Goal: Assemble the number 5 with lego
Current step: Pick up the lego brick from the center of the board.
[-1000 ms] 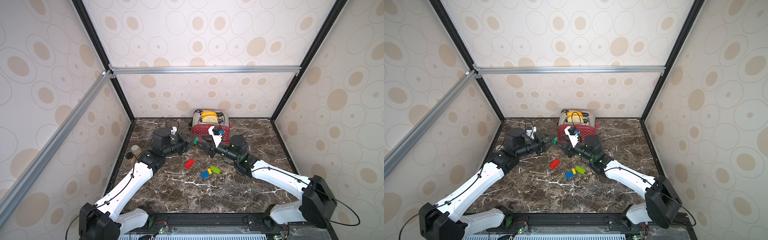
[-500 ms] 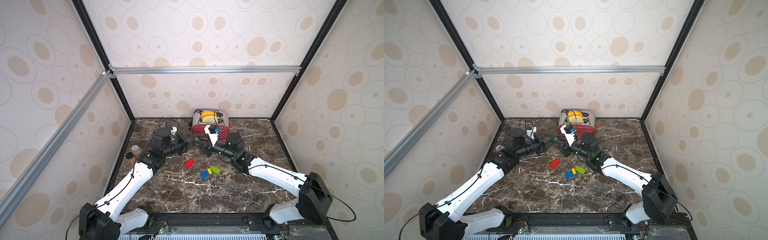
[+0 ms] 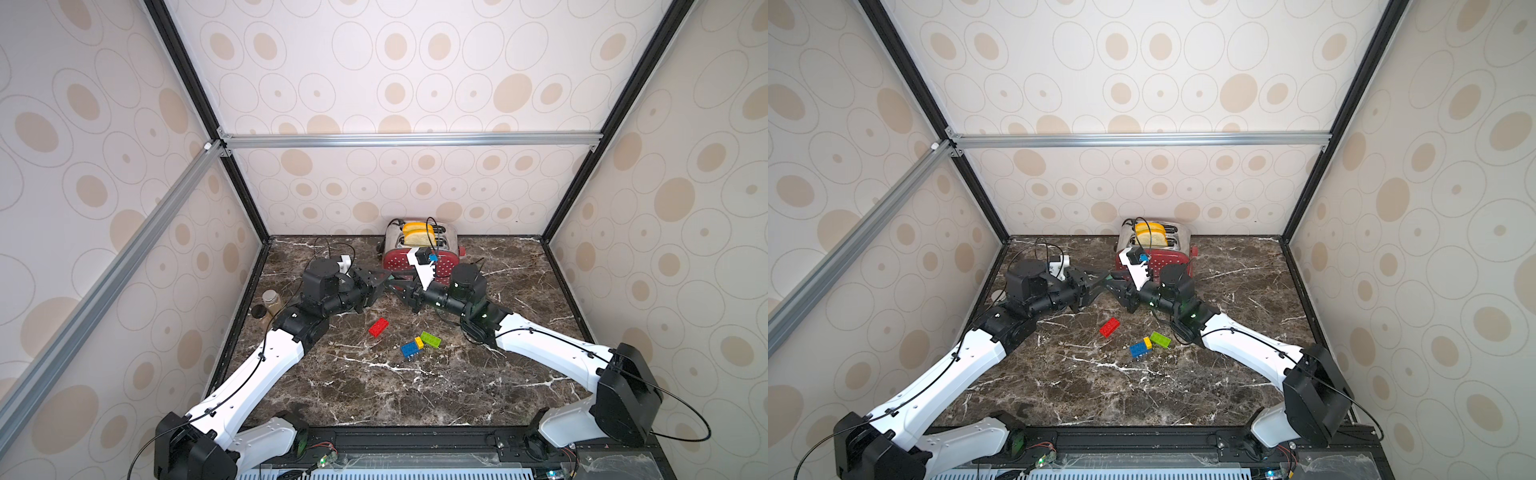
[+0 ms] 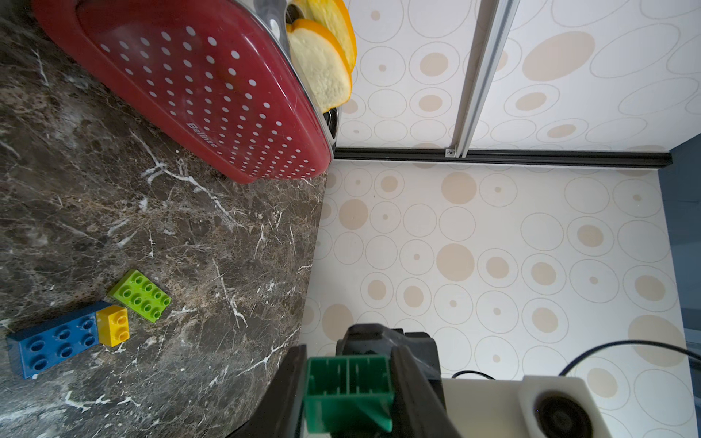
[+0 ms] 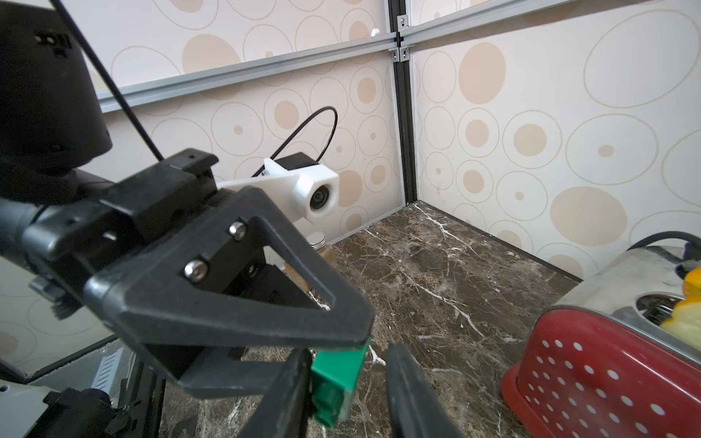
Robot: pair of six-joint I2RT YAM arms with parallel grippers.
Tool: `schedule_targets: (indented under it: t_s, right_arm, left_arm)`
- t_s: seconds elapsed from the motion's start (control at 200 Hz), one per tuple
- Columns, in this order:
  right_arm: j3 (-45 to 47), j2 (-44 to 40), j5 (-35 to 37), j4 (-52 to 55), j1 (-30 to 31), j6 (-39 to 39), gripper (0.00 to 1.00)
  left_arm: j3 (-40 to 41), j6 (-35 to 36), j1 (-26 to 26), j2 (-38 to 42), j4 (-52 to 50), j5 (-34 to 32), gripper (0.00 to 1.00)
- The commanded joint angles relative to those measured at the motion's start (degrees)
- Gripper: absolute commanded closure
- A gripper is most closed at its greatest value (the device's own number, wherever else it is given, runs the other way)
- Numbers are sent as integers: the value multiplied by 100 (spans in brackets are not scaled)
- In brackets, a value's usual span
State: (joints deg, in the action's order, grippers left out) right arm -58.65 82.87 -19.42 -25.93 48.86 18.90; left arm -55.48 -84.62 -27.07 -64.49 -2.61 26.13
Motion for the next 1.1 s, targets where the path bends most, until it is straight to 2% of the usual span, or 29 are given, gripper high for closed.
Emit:
schedule_targets:
  t_s: [0.0, 0.235, 0.571, 0.646, 0.721, 0.796, 0.997, 1.097]
  right_arm:
    - [-16, 36, 62, 102, 3, 97, 64]
    - [-103, 117, -42, 175, 0, 172, 74]
    - [-258, 251, -57, 311, 1, 215, 87]
    - [-294, 267, -71, 332, 1, 229, 88]
    - [-346, 263, -62, 432, 7, 204, 89]
    - [-357, 239, 17, 525, 0, 176, 89]
    - [-498, 15, 297, 1459, -49, 62, 89]
    - [-450, -163, 294, 1976, -179, 95, 89]
  left_arm:
    - [-41, 60, -20, 130, 119, -39, 67]
    - [-12, 58, -19, 136, 139, -59, 66]
    - [2, 97, -24, 173, 147, -47, 61]
    - [20, 106, -21, 185, 149, -47, 57]
    - [45, 119, -20, 209, 149, -81, 46]
    - [55, 173, -23, 251, 144, -107, 41]
    - [46, 529, 69, 352, -312, -134, 40]
    - [-48, 1047, 179, 451, -940, -211, 40]
